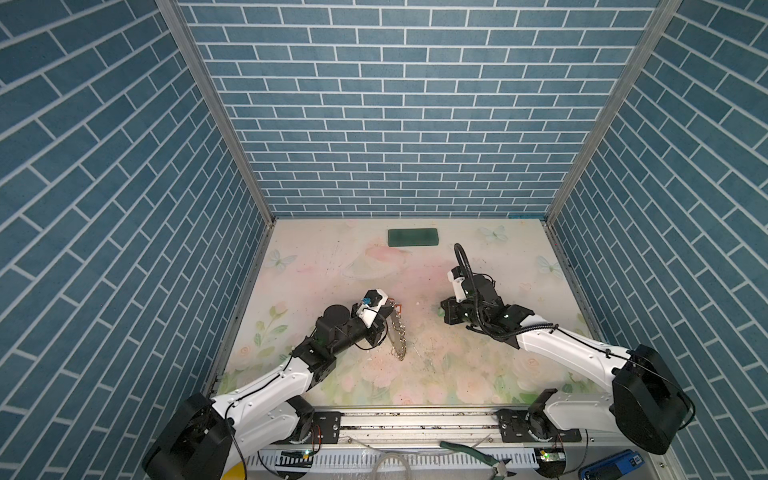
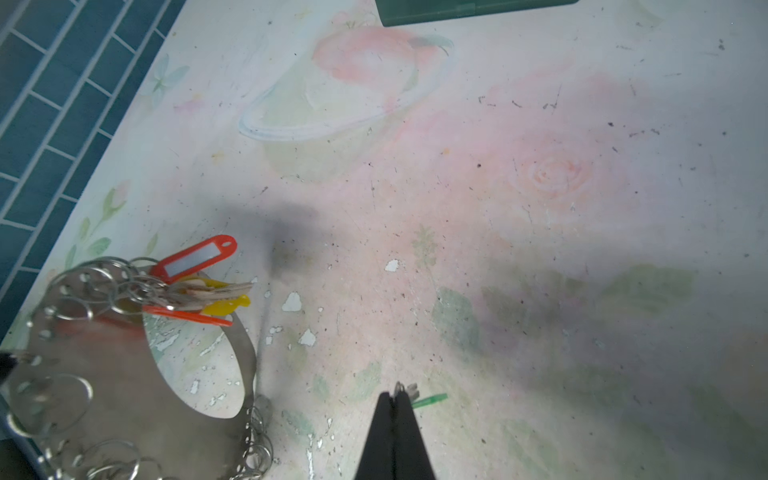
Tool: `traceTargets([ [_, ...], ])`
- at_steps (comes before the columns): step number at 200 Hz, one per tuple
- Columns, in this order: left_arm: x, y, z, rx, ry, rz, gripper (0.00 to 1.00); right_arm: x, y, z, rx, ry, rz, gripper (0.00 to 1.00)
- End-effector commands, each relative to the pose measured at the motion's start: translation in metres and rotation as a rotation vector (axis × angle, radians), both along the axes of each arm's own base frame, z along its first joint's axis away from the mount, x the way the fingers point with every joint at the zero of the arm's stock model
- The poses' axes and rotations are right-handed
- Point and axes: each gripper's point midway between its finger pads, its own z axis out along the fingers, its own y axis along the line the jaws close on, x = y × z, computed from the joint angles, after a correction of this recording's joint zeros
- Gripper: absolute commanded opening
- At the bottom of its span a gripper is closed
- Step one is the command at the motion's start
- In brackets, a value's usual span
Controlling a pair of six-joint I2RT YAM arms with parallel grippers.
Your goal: Put the keys on the keyring
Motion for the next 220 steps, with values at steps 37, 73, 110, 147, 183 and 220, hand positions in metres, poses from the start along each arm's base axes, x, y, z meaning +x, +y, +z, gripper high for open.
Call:
traceTargets([
  [37, 0.000, -0.008, 0.023, -0.043, -0.051, -0.030, 0.00, -0.007, 0.015, -0.020, -0.004, 0.032, 0.073, 0.00],
  [73, 0.001, -0.008, 0.022, -0.039, -0.051, -0.026, 0.00, -0.009, 0.015, -0.044, -0.091, 0.047, 0.080, 0.00],
  [110, 0.002, -0.007, 0.021, -0.035, -0.051, -0.024, 0.00, -0.029, 0.004, -0.070, -0.194, 0.077, 0.103, 0.00],
  [147, 0.002, -0.007, 0.020, -0.032, -0.048, -0.022, 0.00, -0.055, -0.013, -0.090, -0.261, 0.120, 0.106, 0.00],
  [183, 0.002, -0.008, 0.019, -0.030, -0.045, -0.023, 0.00, -0.071, -0.021, -0.098, -0.262, 0.141, 0.093, 0.00],
  [220, 0.003, -0.007, 0.018, -0.029, -0.046, -0.021, 0.00, -0.078, -0.022, -0.106, -0.287, 0.140, 0.095, 0.00],
])
